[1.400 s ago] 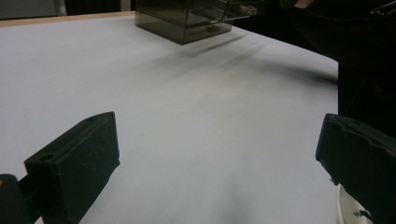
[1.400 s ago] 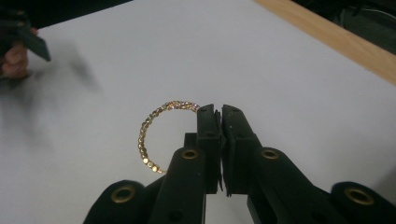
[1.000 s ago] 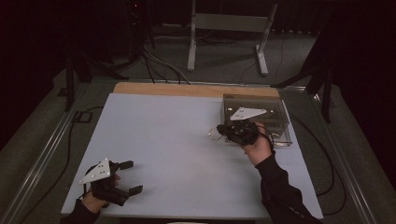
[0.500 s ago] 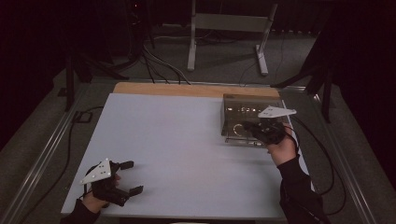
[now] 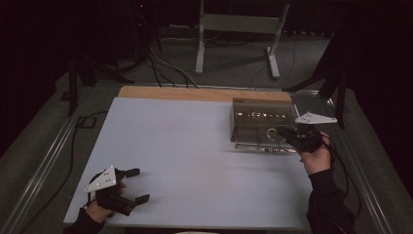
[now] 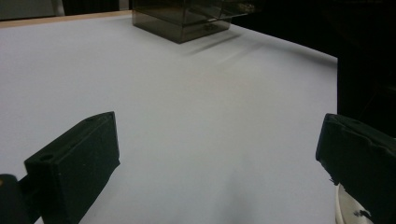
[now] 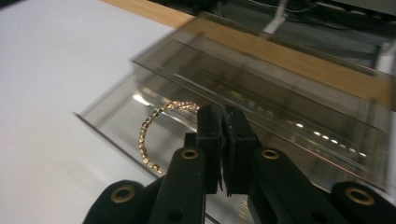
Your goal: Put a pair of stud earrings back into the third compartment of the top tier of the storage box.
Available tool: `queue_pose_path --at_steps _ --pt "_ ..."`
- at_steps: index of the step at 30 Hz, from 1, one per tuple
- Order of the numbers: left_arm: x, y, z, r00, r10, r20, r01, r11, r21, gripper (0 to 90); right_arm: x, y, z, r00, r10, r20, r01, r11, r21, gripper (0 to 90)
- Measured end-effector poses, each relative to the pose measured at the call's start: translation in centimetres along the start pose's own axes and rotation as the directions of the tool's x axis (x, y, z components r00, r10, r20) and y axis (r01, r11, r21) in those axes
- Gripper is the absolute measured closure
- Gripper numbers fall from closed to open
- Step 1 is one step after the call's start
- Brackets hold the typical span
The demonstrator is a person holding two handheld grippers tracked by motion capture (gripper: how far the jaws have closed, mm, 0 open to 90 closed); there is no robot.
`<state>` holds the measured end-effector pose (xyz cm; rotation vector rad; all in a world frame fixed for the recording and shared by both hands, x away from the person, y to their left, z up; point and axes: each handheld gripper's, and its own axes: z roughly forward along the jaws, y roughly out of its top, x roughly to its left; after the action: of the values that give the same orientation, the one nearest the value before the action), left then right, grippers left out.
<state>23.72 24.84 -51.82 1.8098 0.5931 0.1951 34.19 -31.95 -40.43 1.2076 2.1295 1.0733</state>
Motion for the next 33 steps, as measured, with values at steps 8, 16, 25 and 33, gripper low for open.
queue_pose_path --at_steps 8,16,25,33 --pt "0.0 0.0 0.0 1.0 -0.002 -0.003 0.001 1.0 -0.003 0.5 -2.5 -1.6 -0.6 0.9964 0.061 0.06 -0.061 0.998 0.007 86.6" --pt "0.0 0.0 0.0 1.0 -0.001 -0.002 0.001 1.0 0.001 0.5 -3.8 -3.0 -0.1 0.9914 0.093 0.092 -0.097 0.995 0.038 86.5" --pt "0.0 0.0 0.0 1.0 -0.003 -0.004 0.003 1.0 -0.002 0.5 -4.6 -3.8 0.5 0.9873 0.133 0.087 -0.137 0.99 0.045 74.8" --pt "0.0 0.0 0.0 1.0 0.0 0.0 0.0 1.0 0.0 0.5 -3.9 -3.2 0.5 0.9884 0.134 0.071 -0.136 0.991 0.017 53.3"
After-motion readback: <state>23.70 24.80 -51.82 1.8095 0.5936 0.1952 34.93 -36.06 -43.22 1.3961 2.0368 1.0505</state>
